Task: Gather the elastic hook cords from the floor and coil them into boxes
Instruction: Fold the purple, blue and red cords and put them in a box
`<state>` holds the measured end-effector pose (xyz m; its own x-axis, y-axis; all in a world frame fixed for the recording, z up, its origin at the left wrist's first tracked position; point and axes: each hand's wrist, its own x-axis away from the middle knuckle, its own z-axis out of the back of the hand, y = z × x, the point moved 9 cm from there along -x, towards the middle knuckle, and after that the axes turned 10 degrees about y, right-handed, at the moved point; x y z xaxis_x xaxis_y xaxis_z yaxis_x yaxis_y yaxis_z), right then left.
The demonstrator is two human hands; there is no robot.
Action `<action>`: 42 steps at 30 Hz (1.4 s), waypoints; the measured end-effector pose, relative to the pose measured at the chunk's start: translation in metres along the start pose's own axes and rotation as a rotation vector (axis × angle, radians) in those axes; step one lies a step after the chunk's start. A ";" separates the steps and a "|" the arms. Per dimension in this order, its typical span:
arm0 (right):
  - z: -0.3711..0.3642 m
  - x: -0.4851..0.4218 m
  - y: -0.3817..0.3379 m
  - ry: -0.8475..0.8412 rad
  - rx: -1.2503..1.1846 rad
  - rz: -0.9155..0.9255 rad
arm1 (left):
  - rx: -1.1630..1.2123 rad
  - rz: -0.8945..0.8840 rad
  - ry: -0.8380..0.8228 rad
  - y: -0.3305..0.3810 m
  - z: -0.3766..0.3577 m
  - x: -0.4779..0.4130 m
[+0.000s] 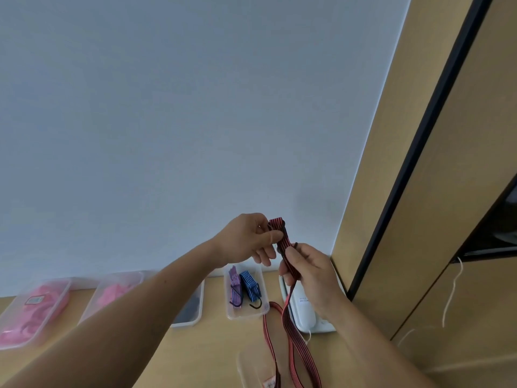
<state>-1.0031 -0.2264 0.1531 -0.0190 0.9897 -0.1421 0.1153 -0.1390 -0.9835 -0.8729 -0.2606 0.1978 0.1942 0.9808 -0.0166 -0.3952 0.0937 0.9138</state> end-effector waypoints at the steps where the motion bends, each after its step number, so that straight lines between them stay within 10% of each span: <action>1: 0.001 0.001 0.000 0.005 0.028 0.002 | -0.026 -0.007 -0.005 0.001 0.000 0.000; 15: 0.008 0.004 -0.003 0.224 0.120 0.048 | 0.182 -0.085 0.023 0.009 -0.006 0.011; 24: 0.003 0.001 -0.007 0.232 0.158 -0.033 | 0.011 -0.184 0.332 0.018 0.012 0.012; 35: -0.005 0.002 -0.026 0.147 0.114 -0.069 | -0.723 -0.970 0.404 0.059 -0.017 0.051; 42: 0.002 0.005 -0.028 0.229 0.156 0.019 | -0.492 -0.713 0.401 0.042 -0.006 0.034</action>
<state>-1.0084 -0.2179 0.1800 0.2091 0.9665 -0.1490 -0.0412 -0.1435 -0.9888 -0.8881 -0.2223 0.2337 0.2491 0.6419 -0.7252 -0.6534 0.6641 0.3634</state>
